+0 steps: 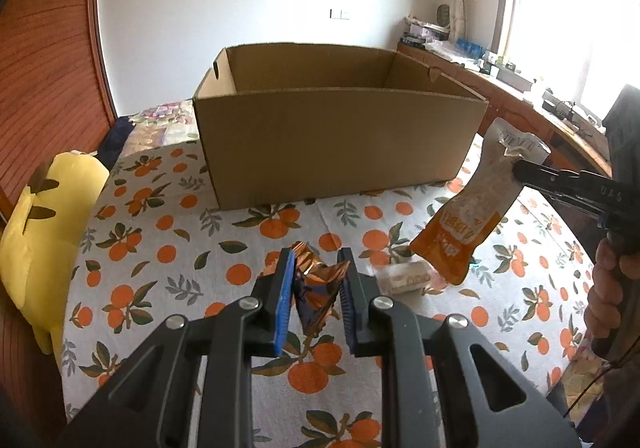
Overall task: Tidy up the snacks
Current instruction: 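Lift candy wrapper with left tool while right tool lifts orange-white pouch, then carry candy wrapper with left tool while right tool carries pouch over box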
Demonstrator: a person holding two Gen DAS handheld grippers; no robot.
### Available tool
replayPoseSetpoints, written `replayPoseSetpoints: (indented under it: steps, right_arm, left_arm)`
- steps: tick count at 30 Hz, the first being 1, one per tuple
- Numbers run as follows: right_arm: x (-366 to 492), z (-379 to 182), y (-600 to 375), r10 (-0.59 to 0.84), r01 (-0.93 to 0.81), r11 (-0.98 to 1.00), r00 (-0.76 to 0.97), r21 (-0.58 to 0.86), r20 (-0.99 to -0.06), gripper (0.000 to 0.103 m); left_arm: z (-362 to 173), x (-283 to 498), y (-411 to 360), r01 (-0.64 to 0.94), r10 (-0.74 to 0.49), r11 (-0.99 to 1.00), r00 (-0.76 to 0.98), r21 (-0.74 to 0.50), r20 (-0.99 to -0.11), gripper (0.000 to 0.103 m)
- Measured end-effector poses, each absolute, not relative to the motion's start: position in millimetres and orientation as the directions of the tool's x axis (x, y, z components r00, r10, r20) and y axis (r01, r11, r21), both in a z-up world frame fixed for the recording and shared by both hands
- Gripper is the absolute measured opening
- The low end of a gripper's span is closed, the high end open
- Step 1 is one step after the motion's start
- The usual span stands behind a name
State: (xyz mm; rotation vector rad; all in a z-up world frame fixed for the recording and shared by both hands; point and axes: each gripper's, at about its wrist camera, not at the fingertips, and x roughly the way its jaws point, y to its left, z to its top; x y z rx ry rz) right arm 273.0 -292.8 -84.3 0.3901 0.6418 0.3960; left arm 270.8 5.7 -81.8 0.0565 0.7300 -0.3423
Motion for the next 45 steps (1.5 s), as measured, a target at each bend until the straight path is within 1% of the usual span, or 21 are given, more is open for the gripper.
replayPoseSetpoints:
  steps: [13,24,33,37,45]
  right_arm:
    - [264,-52,-266,0.436,-0.311,0.896,0.751,0.317,-0.495,0.007]
    - [252,-22,-259,0.433,-0.365,0.901,0.766,0.232,-0.475,0.007]
    - [258,16,-262,0.423,-0.398,0.904,0.788,0.154,-0.447,0.007]
    - [265,36,-262,0.414,-0.409,0.906,0.804,0.110,-0.427,0.007]
    - [287,61,-259,0.405,-0.423,0.905,0.822,0.048,-0.400,0.007]
  left_arm:
    - [-68,259,3,0.341,-0.306,0.937,0.708,-0.072,-0.636,0.019]
    - [-50,260,0,0.341,-0.310,0.938,0.731,-0.068,-0.608,0.019]
    - [-18,278,-6,0.353,-0.314,0.935,0.765,-0.042,-0.562,0.019]
    - [3,289,-6,0.374,-0.344,0.926,0.777,-0.053,-0.527,0.019]
    - [34,325,-14,0.386,-0.342,0.923,0.809,-0.008,-0.478,0.019]
